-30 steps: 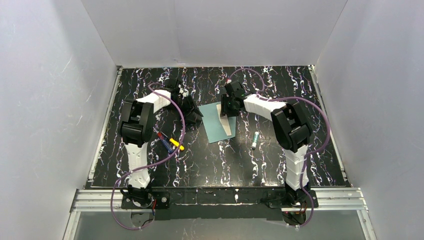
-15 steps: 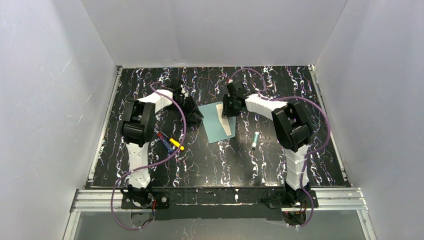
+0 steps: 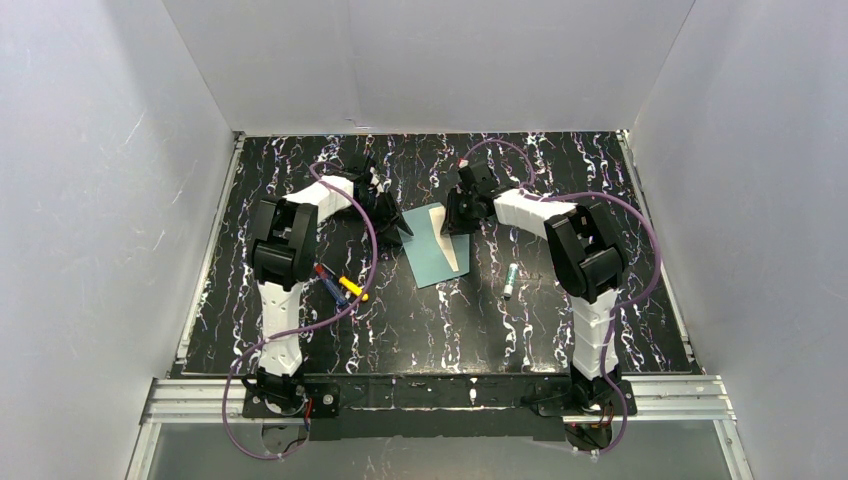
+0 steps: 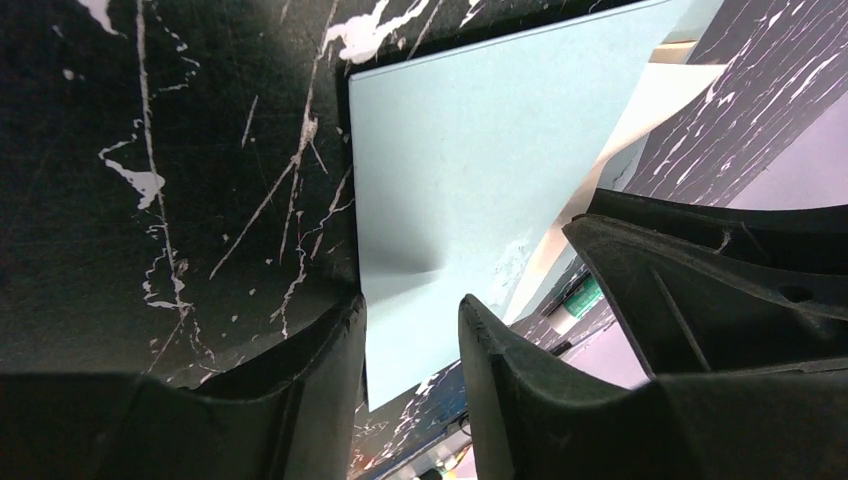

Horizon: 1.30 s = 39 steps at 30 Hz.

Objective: Place the letter into the envelope and seal it

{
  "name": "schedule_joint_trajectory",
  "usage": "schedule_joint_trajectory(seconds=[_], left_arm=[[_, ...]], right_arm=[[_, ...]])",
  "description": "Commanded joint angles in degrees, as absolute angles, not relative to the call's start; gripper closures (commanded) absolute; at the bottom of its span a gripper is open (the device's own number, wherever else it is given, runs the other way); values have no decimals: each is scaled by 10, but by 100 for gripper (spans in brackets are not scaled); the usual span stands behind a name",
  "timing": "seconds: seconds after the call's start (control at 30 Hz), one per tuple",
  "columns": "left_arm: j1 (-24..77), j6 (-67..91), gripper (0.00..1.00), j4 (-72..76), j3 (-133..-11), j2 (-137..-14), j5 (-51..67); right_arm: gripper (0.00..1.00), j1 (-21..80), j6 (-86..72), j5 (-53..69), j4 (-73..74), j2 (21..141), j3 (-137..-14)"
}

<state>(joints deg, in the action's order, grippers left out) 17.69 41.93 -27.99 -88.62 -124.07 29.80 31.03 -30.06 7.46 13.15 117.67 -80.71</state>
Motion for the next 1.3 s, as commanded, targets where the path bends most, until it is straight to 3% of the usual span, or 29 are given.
schedule_joint_trajectory(seconds=[0.0, 0.17, 0.37, 0.7, 1.07, 1.27], left_arm=[[185, 400, 62, -297, -892, -1266, 274], [185, 375, 61, -314, -907, -1273, 268], [185, 354, 60, -337, -902, -1258, 210], [185, 340, 53, -363, -917, -1259, 172], [185, 313, 41, -390, -955, -1271, 118], [185, 306, 42, -407, -999, -1309, 124]], right_arm=[[67, 321, -314, 129, 92, 1190, -802], [68, 320, -310, 124, 100, 1202, -809], [68, 318, -308, 29, 142, 1171, -812], [52, 311, -275, -12, 117, 1141, -820], [56, 304, -230, 44, 120, 1200, -885], [59, 301, -217, 43, 158, 1238, -933]])
